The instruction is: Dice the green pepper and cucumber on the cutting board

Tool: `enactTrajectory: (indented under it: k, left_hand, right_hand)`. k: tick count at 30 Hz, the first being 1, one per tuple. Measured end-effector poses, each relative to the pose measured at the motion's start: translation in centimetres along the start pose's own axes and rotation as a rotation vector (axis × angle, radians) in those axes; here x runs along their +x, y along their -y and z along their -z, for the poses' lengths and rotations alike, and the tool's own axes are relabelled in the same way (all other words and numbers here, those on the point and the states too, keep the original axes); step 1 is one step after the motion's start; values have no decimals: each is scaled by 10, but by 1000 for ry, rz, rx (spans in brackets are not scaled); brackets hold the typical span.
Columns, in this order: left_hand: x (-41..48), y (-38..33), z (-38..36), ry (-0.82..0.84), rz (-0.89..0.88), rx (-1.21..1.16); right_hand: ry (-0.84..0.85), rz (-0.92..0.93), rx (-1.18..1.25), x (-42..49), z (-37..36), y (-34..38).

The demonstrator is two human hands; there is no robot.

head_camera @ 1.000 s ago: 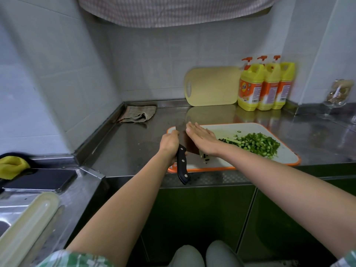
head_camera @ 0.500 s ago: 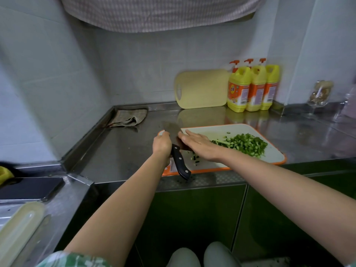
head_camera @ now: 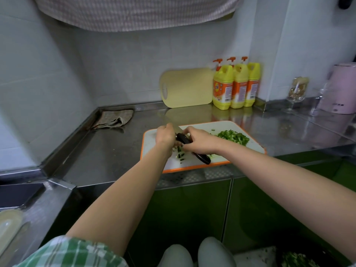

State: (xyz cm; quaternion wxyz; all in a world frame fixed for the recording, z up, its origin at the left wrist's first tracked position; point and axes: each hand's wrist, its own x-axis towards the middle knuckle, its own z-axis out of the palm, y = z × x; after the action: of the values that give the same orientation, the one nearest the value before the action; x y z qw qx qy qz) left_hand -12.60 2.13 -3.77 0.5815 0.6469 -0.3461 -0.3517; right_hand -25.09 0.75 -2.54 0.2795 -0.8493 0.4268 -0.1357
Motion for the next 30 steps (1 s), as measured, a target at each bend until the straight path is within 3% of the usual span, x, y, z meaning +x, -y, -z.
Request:
enactTrajectory:
  k: [4,7,10,19,26,30]
  left_hand:
    - [3,-4,-10,112,-69,18]
    - [16,5,3,23,-204,425]
    - [25,17,10,-2,-252,804]
    - [44,28,-16,20,-241,1205]
    - [41,18,-24,24,-274,1347]
    - [40,25,-23,-25,-293,1278]
  right_hand:
    - [-253,-103,251,1,6,-11]
    - [-335,-191,689,5,11,-30]
    - [-359,-237,871,6,14,-45]
    - [-369,-231,912,11,16,-59]
    - [-419,-226,937,12,19,-75]
    - [-448,-253,964,10,22,-83]
